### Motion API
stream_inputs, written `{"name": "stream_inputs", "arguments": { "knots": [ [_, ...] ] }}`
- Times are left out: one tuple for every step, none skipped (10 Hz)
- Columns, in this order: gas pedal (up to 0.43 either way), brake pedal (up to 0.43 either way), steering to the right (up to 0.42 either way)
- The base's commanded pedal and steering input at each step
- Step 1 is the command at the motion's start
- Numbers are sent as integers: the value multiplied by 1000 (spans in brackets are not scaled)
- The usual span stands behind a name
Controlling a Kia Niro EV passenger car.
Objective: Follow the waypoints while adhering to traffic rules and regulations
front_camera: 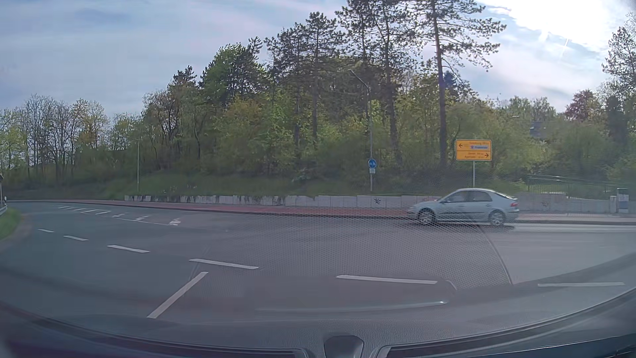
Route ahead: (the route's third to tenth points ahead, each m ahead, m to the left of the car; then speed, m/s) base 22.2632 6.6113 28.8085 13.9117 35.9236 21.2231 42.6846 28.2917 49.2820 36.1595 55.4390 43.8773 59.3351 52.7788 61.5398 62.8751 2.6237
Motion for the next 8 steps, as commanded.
{"name": "stream_inputs", "arguments": {
  "knots": [
    [0, 226, 42],
    [0, 226, 42],
    [0, 232, 41],
    [0, 238, 41],
    [0, 244, 40],
    [0, 244, 37],
    [0, 262, 35],
    [0, 262, 35]
  ]
}}
